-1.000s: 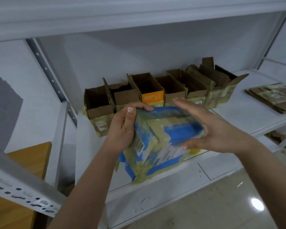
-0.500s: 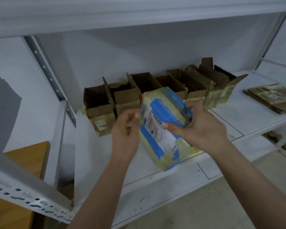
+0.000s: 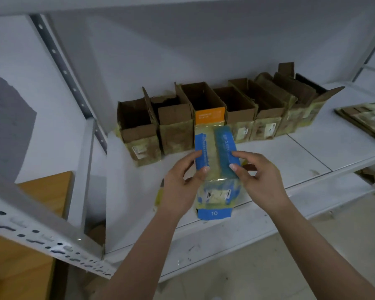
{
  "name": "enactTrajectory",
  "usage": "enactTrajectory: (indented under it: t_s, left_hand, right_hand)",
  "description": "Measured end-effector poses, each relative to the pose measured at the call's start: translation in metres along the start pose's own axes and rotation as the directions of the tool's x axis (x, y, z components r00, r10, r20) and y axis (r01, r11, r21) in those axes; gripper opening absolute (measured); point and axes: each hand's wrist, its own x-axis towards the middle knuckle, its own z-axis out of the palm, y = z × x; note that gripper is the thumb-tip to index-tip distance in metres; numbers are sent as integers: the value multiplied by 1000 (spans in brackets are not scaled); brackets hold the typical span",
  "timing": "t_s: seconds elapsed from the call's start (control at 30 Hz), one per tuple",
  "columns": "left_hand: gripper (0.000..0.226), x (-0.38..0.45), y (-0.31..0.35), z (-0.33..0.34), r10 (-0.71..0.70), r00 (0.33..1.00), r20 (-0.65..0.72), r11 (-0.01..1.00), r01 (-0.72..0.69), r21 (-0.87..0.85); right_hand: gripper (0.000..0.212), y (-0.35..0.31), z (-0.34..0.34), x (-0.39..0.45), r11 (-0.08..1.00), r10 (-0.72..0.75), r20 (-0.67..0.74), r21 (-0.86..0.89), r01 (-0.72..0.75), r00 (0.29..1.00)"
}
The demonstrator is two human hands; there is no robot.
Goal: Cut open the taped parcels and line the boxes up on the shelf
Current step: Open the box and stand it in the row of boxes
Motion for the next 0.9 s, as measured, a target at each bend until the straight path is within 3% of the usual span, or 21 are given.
enactTrajectory:
  t_s: [0.1,0.23,0.4,0.7,0.9]
  left_hand:
    - [32,-9,-1,3,115,993,30,993,-115,5]
    - [37,-13,-2,5,152,986,70,980,-159,118]
    - [43,-15,-11,8,231,973,25,950,-231,211]
    - [32,-17,-16,18,237,971,-37,964,-230,135]
    - [19,-15,-20,27,454,887,-84,862,-413,295]
  right_hand:
    - [36,6,-4,-8,993,-93,59,77,89,994]
    - [41,9,-4,-18,973,-202,163,141,180,966]
    - [45,16,-5,-19,962,-271,123,49,267,955]
    - [26,21,4,-16,914,-402,-22,-58,401,915]
    - [24,24,7,-19,911,-411,-47,-66,408,910]
